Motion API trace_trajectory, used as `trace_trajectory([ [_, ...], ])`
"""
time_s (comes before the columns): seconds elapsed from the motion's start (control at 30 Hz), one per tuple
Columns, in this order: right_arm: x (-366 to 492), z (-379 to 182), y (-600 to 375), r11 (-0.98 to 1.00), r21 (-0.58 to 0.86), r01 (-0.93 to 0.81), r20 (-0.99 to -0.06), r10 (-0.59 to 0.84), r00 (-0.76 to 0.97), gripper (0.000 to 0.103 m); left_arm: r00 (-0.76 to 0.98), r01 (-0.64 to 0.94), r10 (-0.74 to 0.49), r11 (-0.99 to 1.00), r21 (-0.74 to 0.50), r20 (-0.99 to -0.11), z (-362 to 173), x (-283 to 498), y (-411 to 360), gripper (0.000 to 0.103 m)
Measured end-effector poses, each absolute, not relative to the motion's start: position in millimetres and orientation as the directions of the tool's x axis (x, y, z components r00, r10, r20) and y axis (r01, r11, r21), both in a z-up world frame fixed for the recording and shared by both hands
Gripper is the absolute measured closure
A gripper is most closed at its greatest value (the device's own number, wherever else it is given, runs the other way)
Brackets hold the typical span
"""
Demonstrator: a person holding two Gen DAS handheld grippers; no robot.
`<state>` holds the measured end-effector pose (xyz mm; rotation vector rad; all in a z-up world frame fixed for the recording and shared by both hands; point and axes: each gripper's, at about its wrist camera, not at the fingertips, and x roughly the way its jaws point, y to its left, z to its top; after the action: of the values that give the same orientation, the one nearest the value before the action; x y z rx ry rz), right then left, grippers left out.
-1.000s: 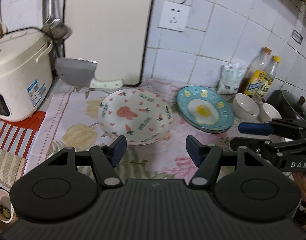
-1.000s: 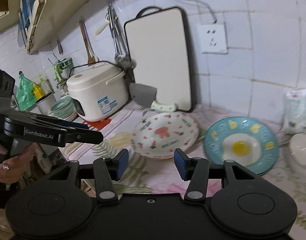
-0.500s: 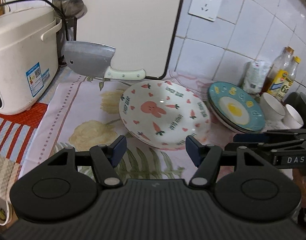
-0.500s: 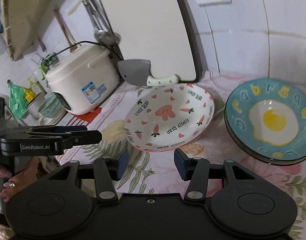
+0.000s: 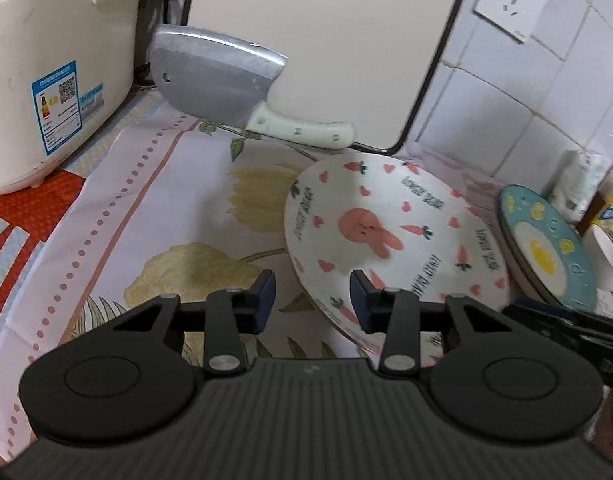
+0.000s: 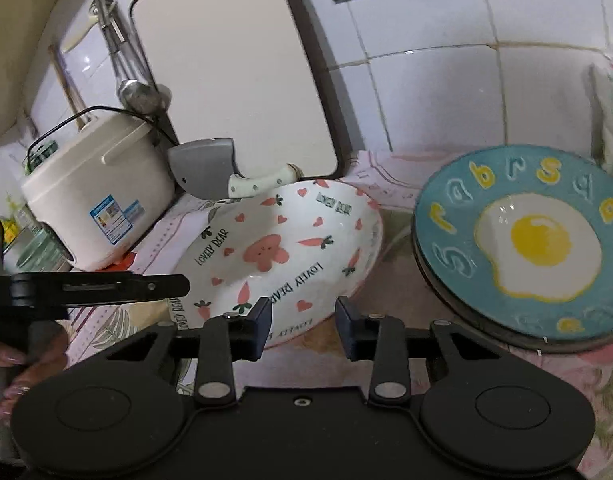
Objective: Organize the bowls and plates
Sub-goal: 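Lift the bunny plate with the right gripper toward the plate stack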
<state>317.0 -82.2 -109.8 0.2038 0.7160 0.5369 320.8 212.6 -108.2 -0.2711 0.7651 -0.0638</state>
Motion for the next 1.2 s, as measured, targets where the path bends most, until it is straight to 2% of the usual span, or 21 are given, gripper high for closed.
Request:
trace_trajectory([
  [0.17,323,-114,-80,0.873,0.326,-0.364,-0.595,0.488,0.638,0.062,0.730,-0.036,-0.127,0.974,-0.224,-0.671,-116,327,209,0.068],
  [0.23,333,-120,-79,0.873,0.349,-0.340,-0.611,0.488,0.623,0.062,0.724,-0.047,-0.116,0.975,-0.216,-0.680,-120,331,211,0.077],
  [0.27,333,-121,-80,0.870,0.362,-0.334,-0.610,0.492,0.621,0.062,0.728,-0.046,-0.120,0.974,-0.223,-0.675,-122,332,212,0.077],
  [0.33,338,-126,-79,0.867,0.377,-0.325,-0.612,0.496,0.615,0.073,0.730,-0.044,-0.137,0.968,-0.245,-0.670,-124,332,213,0.082],
  [0.4,340,-129,-78,0.871,0.372,-0.321,-0.613,0.490,0.620,0.074,0.730,-0.041,-0.153,0.963,-0.267,-0.666,-125,331,212,0.086],
  [0.67,355,-141,-81,0.843,0.447,-0.298,-0.596,0.529,0.603,0.077,0.732,-0.083,-0.179,0.934,-0.346,-0.658,-133,332,211,0.087],
  [0.97,342,-143,-80,0.847,0.407,-0.343,-0.564,0.528,0.635,0.075,0.762,-0.077,-0.127,0.956,-0.283,-0.635,-133,315,199,0.087],
  [1.2,314,-125,-88,0.839,0.423,-0.342,-0.549,0.537,0.640,0.075,0.777,-0.054,-0.105,0.972,-0.231,-0.621,-109,281,186,0.087],
])
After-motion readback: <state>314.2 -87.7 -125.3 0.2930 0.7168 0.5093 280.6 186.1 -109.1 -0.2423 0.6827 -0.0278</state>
